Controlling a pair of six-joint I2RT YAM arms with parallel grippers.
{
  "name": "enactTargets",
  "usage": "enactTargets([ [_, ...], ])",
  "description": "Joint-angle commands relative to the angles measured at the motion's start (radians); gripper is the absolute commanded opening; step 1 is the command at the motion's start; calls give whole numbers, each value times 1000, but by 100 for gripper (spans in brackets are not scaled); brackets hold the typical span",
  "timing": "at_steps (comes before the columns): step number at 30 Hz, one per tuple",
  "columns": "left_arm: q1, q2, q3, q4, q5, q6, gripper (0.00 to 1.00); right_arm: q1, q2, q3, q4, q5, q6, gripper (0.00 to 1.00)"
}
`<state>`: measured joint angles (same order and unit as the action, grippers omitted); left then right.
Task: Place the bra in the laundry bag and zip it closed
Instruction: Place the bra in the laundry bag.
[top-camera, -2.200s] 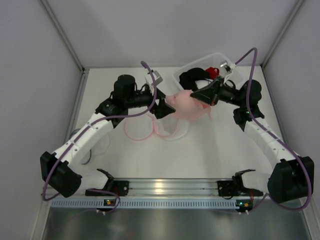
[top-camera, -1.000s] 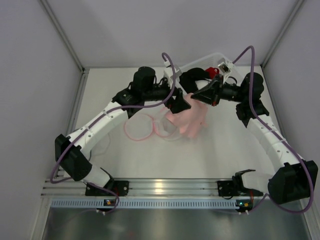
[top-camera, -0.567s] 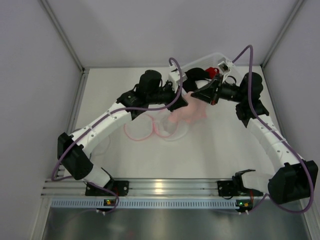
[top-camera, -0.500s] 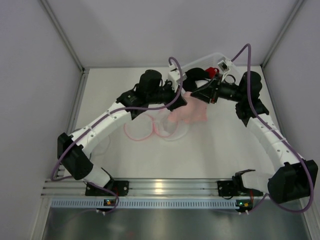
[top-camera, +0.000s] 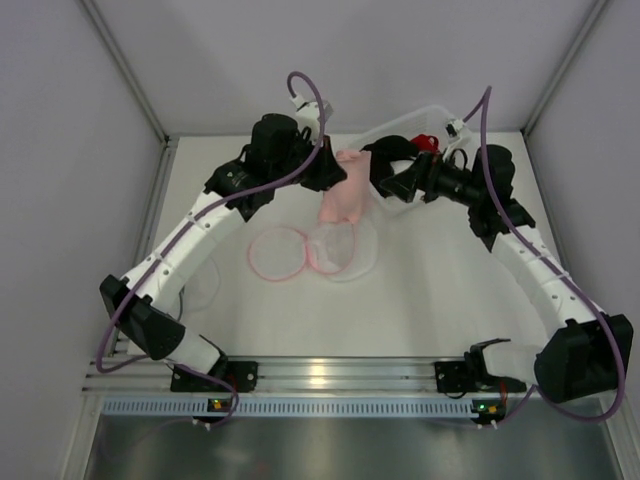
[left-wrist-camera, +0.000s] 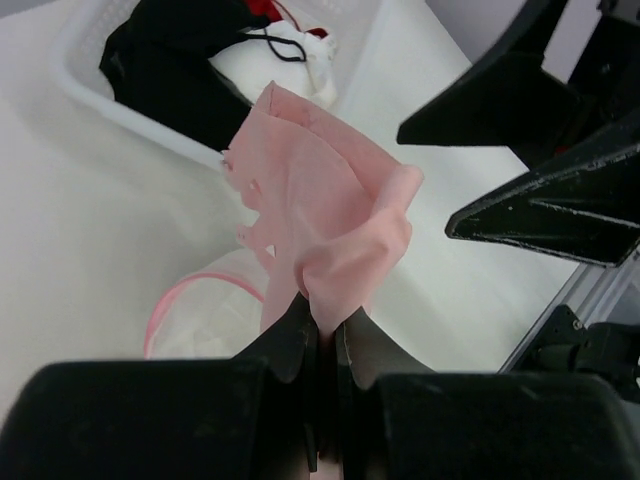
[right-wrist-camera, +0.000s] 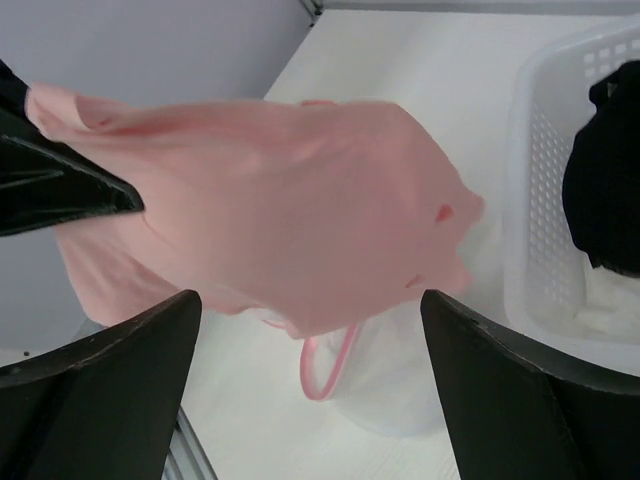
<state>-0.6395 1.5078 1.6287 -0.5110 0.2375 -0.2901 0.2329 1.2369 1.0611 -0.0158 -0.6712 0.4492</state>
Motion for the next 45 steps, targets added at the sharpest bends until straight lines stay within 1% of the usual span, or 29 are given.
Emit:
enactTargets([
  [1,26,-24,81,-43,-55,-128,0,2,-43,-68,89,88,63,93],
  [4,57,-14,121,-107,-38,-150,0,3,-40,-101,125,116,89,93],
  [8,69,-40,112,-171,-6,-118,0,16,-19,-147,160,130,109,93],
  [10,72,-61,126,-208,-4,-95,0,38,-4,-151,155,165,100,92],
  [11,77,-69,135,-249,-3,-87,0,48,1,-144,122,186,91,91],
  [12,78,-77,151,-270,-6,-80,0,63,15,-133,91,220,62,91],
  [13,81,-92,157,-290,-10,-72,0,100,21,-118,48,310,40,91],
  [14,84,-101,164,-334,-18,-73,0,121,25,-81,19,356,19,90],
  [15,86,-110,168,-352,-26,-75,0,149,30,-66,-62,404,-12,90],
  [16,90,-127,169,-372,-38,-78,0,202,36,-44,-78,479,-21,90],
  [17,93,-136,168,-403,-40,-78,0,229,39,-43,-81,501,-29,90],
  [18,96,-142,160,-414,-40,-78,0,273,44,-44,-49,510,-33,89],
  [20,101,-165,152,-426,-61,-87,0,304,50,-65,6,486,-24,90],
  [22,112,-178,152,-428,-107,-113,0,324,56,-91,115,440,-11,89],
  [24,123,-185,161,-426,-127,-142,0,332,50,-110,163,443,17,89],
  [26,152,-198,166,-432,-110,-147,0,338,53,-121,189,449,10,89],
  [27,162,-201,174,-440,-101,-146,0,339,58,-121,183,453,0,89],
  [28,184,-208,175,-463,-86,-141,0,347,61,-112,150,491,-9,89],
  [30,193,-213,155,-472,-46,-133,0,361,79,-101,107,522,-47,87],
  [31,195,-224,143,-472,-26,-135,0,377,87,-83,84,562,-64,83],
  [32,196,-224,132,-472,5,-135,0,390,96,-73,30,588,-84,81],
  [34,196,-228,105,-469,43,-130,0,422,122,-50,-18,631,-95,77],
  [38,196,-253,25,-397,111,-124,0,450,153,-46,-46,654,-98,71],
  [40,196,-268,-39,-367,129,-130,0,465,183,-33,-68,695,-112,67],
  [45,196,-293,-78,-345,112,-127,0,485,234,-15,-92,734,-122,63],
])
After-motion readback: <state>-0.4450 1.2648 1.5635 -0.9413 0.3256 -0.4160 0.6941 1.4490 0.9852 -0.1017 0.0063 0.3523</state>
